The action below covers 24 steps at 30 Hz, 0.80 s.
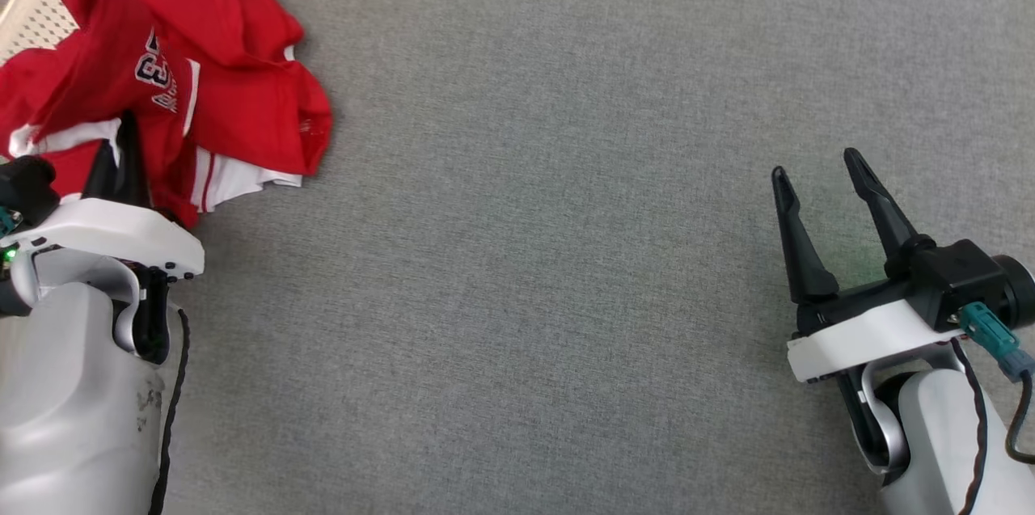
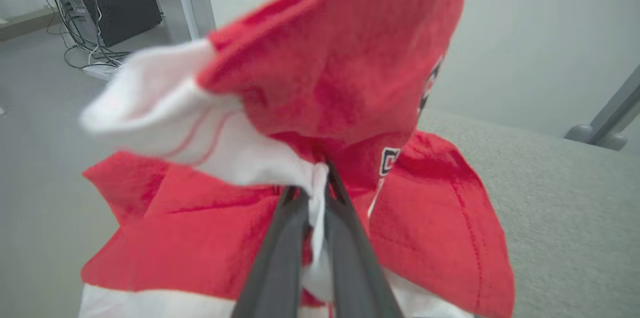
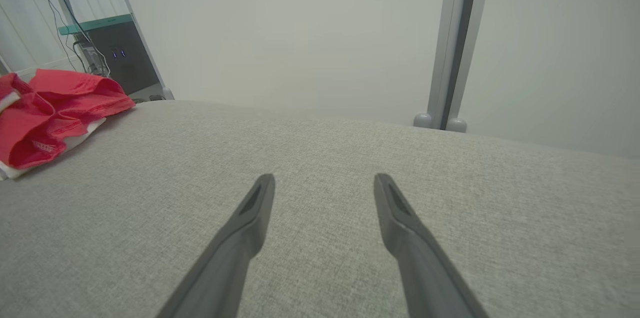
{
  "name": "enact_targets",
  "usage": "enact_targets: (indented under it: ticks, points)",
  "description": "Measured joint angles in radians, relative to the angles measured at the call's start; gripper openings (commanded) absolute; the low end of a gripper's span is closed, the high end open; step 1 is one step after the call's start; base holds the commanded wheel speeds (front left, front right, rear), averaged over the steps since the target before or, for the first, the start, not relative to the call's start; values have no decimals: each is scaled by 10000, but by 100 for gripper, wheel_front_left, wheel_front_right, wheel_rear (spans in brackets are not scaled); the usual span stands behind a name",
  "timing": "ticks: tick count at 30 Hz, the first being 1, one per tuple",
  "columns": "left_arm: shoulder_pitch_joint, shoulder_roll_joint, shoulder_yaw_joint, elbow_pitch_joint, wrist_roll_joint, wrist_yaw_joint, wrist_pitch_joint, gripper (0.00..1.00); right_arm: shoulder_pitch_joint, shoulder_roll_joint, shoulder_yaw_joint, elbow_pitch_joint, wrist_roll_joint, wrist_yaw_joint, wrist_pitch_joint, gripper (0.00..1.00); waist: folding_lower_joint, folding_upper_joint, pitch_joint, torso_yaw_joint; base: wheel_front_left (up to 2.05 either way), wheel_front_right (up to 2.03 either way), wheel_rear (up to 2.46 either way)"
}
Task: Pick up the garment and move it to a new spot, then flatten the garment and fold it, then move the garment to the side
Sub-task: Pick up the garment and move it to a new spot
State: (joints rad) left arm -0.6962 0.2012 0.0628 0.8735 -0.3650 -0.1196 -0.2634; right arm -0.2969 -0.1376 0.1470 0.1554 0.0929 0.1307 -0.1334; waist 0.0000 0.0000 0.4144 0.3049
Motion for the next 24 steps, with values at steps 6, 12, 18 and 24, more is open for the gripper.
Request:
enact_targets:
  ticks: [6, 12, 18, 24]
  points:
    - [1012, -73, 466, -2543, 872, 77, 0, 0, 148, 81, -81, 69, 6, 0, -54, 100, 0, 0, -512, 183, 0, 0, 0]
    - [2275, -399, 468, -4821, 1549, 81, 0, 0, 420, 247, -165, 182, 35, 0, -180, 100, 0, 0, -1160, 212, 0, 0, 0]
    - [3600, -698, -84, -7078, 2054, 121, 2, 0, 766, 468, -393, 203, 82, 0, -307, 100, 1, 0, -1790, 16, 0, 0, 0]
    - [4619, -1018, -1266, -9089, 2359, 98, 711, 0, 992, 614, -527, 148, 107, 0, -326, 100, 0, 0, -2139, -551, 0, 0, 0]
